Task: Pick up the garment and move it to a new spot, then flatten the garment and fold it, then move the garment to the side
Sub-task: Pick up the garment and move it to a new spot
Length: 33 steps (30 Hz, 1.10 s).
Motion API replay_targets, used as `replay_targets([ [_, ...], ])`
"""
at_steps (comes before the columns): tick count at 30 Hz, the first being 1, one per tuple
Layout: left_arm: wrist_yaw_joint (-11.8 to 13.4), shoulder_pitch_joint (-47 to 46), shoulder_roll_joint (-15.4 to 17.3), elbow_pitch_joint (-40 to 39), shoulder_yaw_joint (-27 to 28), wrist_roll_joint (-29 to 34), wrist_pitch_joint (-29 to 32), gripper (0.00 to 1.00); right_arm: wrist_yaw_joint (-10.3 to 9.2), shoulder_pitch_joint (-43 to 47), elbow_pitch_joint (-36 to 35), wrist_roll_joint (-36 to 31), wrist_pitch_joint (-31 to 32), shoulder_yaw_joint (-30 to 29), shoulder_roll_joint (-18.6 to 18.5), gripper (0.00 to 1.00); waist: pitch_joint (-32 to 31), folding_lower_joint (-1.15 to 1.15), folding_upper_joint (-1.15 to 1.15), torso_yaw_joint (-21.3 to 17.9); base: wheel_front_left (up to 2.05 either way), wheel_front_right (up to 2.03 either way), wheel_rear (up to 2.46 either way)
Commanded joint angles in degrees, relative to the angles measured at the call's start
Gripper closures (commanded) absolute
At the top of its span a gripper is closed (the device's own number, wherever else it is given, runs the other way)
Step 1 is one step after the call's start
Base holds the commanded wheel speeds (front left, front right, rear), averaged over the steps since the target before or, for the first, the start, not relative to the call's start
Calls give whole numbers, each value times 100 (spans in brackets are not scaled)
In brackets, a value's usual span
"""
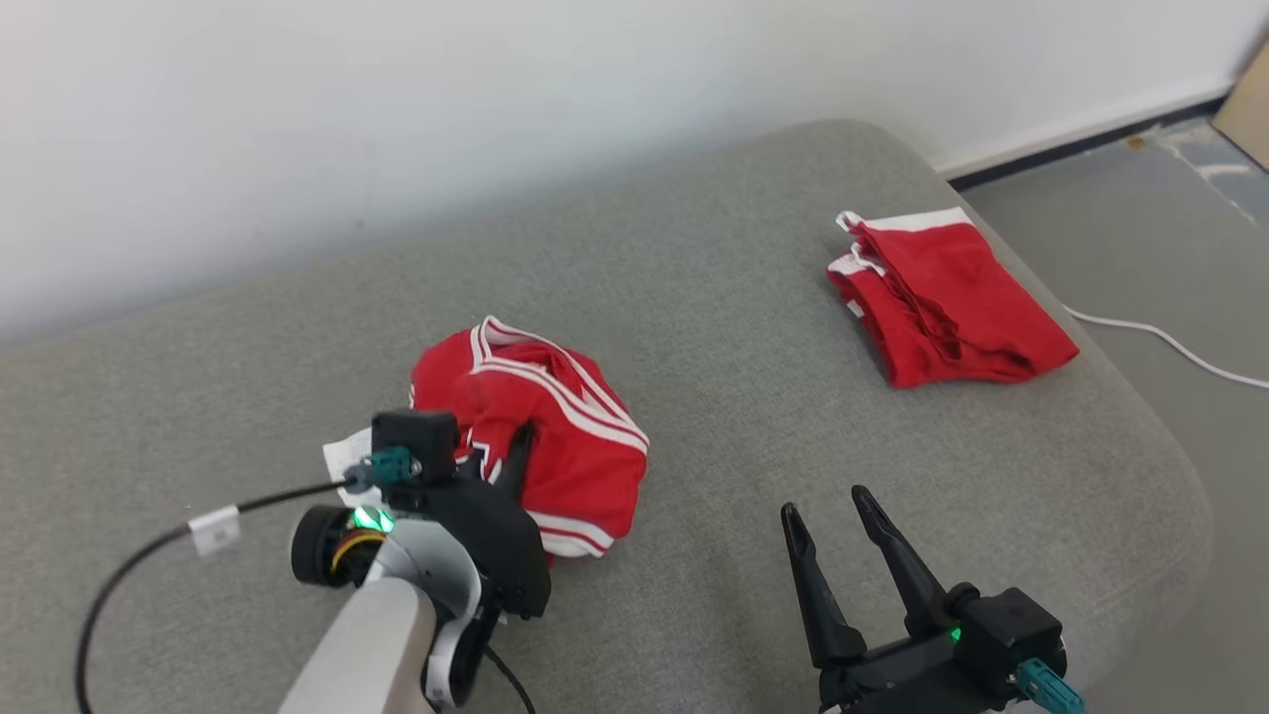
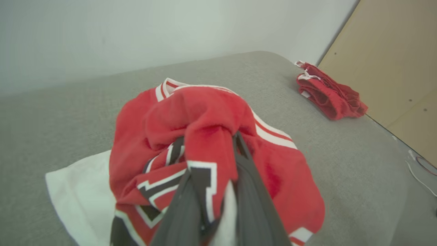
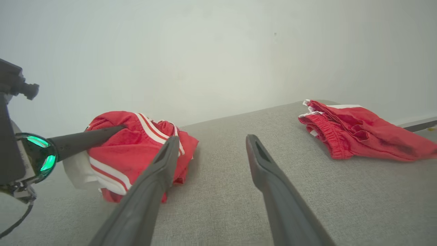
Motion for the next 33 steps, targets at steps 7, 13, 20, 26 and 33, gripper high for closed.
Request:
replay_targets([
  [7, 30, -118, -174, 1105, -190, -183, -560, 0, -14, -2, 74, -43, -68, -123, 16, 0, 131, 0, 0, 170, 0, 0, 0],
  [13, 111, 127, -194, 830, -156, -371, -1168, 0, -14, 118, 59, -122, -65, -344, 16, 0, -10, 0, 0, 682, 0, 0, 0],
  [20, 364, 951, 30, -183, 89, -246, -2216, 0, -14, 249, 23, -206, -27, -645, 17, 0, -194, 0, 0, 1271, 0, 0, 0],
  [26, 614, 1859, 220, -1129, 517, -2, -2500, 0, -14, 344, 90, -163, -75, -952, 15, 0, -351, 0, 0, 1600, 0, 0, 0],
  [33, 544, 2671, 162, -2129, 1119, 650, -2507, 0, -14, 424, 234, -182, -137, -1216, 15, 0, -420, 0, 0, 1782, 0, 0, 0],
])
